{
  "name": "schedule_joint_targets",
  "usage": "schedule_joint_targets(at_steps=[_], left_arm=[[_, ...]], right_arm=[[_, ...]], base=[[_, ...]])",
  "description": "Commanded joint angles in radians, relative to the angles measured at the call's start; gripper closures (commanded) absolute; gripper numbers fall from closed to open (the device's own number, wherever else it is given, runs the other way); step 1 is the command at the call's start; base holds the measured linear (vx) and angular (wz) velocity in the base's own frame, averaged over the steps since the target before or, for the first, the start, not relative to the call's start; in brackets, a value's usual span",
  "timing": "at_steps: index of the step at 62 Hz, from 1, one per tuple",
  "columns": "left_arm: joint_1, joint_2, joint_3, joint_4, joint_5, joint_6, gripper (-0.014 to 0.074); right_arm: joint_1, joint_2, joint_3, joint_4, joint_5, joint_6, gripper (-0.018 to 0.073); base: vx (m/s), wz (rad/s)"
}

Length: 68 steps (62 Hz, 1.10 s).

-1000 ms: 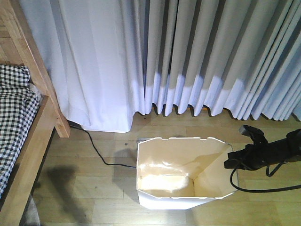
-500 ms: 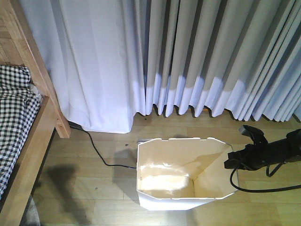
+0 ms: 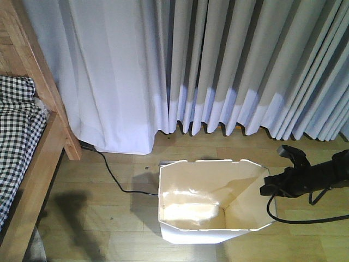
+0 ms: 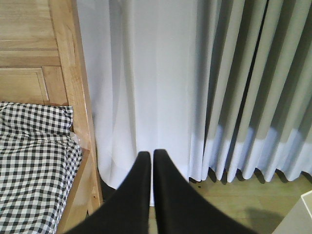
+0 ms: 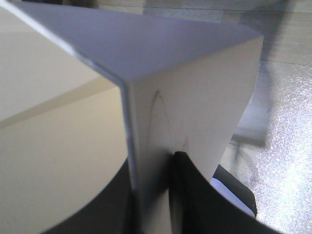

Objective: Move trash bin to bedside with robot
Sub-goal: 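Carry the held bin with the right gripper to the floor beside the bed, then lower the bin onto the floor with the right gripper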

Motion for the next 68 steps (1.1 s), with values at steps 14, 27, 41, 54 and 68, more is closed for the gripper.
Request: schedule_joint_targets(at_steps=[14,27,41,54,68], left_arm=[[-0.006,-0.012,0.019,-0.002,-0.069,-0.004,0.0602],[-0.006,-0.012,0.019,-0.002,-0.069,-0.004,0.0602],[-0.006,-0.012,0.019,-0.002,-0.069,-0.004,0.0602],[-0.006,-0.012,0.019,-0.002,-0.069,-0.004,0.0602],[-0.006,-0.012,0.019,-0.002,-0.069,-0.004,0.0602]], right_arm=[[-0.003,-0.073,-0.007,0.044,0.230,-0.005,0.0564],[-0.003,-0.073,-0.007,0.084,0.090,-0.011,0.0564],[-0.003,-0.024,-0.055,0.102,-0.004,0.012,0.0562],[-0.002,0.077,-0.178,0.086,-0.009,0.111,0.0559],[0.025,0.217,-0.361,-0.090,-0.001,0.258,0.0555]], base=[[0.00,0.00],[0.00,0.00],[0.00,0.00],[0.00,0.00],[0.00,0.00]])
